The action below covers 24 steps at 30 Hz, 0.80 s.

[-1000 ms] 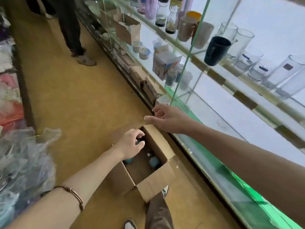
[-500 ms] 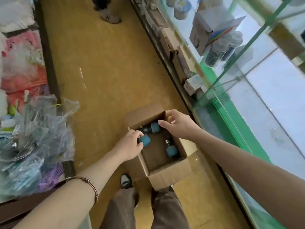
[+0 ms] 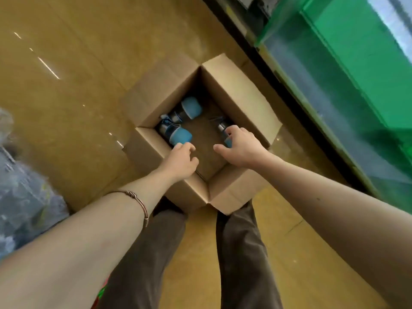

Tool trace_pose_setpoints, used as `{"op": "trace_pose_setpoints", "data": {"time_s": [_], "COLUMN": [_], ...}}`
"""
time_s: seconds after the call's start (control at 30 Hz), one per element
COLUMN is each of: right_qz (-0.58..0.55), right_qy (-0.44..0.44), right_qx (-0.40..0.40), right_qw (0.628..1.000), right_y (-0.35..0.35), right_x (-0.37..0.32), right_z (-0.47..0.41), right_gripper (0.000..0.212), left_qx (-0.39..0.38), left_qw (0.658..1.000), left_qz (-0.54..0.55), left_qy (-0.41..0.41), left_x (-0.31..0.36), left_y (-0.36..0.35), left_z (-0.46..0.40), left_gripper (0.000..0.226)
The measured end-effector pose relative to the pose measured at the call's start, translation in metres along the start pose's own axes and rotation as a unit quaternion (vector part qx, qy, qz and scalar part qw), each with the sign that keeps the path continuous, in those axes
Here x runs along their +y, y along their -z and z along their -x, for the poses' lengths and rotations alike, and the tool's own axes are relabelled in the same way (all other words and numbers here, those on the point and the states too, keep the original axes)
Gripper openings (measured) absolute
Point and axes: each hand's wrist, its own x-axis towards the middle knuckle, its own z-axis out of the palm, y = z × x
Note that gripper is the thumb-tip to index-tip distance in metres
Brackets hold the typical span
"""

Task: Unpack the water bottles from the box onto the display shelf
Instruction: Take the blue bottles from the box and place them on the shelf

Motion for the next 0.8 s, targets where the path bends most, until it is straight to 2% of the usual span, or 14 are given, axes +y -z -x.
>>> {"op": "trace_pose_setpoints", "data": {"time_s": [0.2,0.37,0.53,0.67,0.8], "right_qz": [-0.052,-0.043,-0.025,0.013,0.048], "right_qy": [-0.055,-0.048,-0.056,-0.07,-0.068], "right_qx": [0.003,0.005,0.001,0.001,-0.002], "right_qw": [0.997,0.998,0.998,0.997,0.997], "right_y": [-0.06,-0.082,-0.097,-0.115,-0.131], "right_x": [0.048,0.082,0.114,0.136,0.154], "right_z": [-0.069,-0.12,-0.167,-0.199,-0.225], "right_gripper": [0.063,0.06,0.054,0.076,0.091], "left_qx": [-0.01,-0.016,0.009,0.036,0.02], "left_qw": [1.0,1.0,0.996,0.987,0.977], "left_qz": [0.001,0.011,0.075,0.133,0.178], "left_qy": [-0.011,0.018,0.057,0.085,0.113], "left_x": [-0.02,-0.029,-0.023,-0.012,-0.005], "left_y": [-0.063,-0.105,-0.13,-0.141,-0.155], "left_z": [-0.075,-0.135,-0.196,-0.242,-0.277], "left_gripper": [0.04,0.04,0.042,0.046,0.064]}}
